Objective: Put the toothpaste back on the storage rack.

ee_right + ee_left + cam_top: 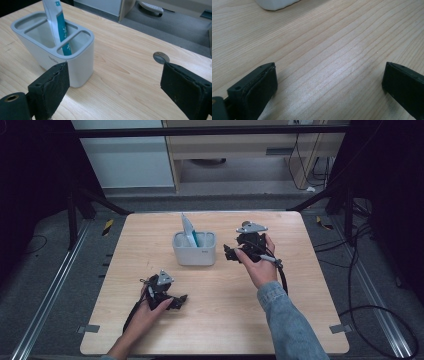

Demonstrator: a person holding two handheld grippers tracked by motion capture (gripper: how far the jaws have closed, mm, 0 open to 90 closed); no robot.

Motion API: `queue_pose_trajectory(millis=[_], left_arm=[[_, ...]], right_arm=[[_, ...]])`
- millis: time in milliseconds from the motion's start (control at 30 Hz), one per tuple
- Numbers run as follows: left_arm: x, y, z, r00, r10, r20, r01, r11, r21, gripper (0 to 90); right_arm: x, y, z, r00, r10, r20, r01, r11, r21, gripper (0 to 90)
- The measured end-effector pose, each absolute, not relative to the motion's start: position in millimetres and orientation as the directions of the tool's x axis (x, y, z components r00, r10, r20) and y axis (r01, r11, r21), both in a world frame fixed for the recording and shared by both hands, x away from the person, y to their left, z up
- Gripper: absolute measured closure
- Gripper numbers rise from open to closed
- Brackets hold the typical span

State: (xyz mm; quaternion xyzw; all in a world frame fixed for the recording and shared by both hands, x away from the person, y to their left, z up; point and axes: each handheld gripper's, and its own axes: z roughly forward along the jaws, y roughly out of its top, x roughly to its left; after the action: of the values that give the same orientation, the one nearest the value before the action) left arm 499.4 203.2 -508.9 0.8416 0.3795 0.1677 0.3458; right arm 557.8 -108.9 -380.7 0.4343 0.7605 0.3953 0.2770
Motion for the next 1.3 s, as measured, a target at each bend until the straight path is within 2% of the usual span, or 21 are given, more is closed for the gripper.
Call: queue_pose_trajectory(millis=[100,167,200,333,1300], left_arm=[[499,203,-509,0.656,0.755,0.02,0.523,-0.473,0.709,0.0],[499,203,-509,0.656,0.755,0.02,0.523,-0.473,0.709,0.0],[499,203,-509,0.656,0.755,0.02,0.522,-0.473,0.709,0.0],[499,203,-509,0.656,0.754,0.02,0.522,-0.473,0.709,0.0],[499,203,-509,0.655,0.755,0.019,0.523,-0.472,0.71,0.0]], right_arm=[[557,-115,-381,-0.466,0.881,-0.086,0.445,0.318,0.837,9.2],[555,-123,-383,-0.469,0.879,-0.081,0.439,0.312,0.843,15.6],[555,-123,-383,-0.469,0.879,-0.081,0.439,0.312,0.843,15.6],[552,-137,-388,-0.469,0.88,-0.076,0.447,0.311,0.839,10.1],[545,-186,-421,-0.409,0.907,-0.1,0.488,0.311,0.816,8.2]])
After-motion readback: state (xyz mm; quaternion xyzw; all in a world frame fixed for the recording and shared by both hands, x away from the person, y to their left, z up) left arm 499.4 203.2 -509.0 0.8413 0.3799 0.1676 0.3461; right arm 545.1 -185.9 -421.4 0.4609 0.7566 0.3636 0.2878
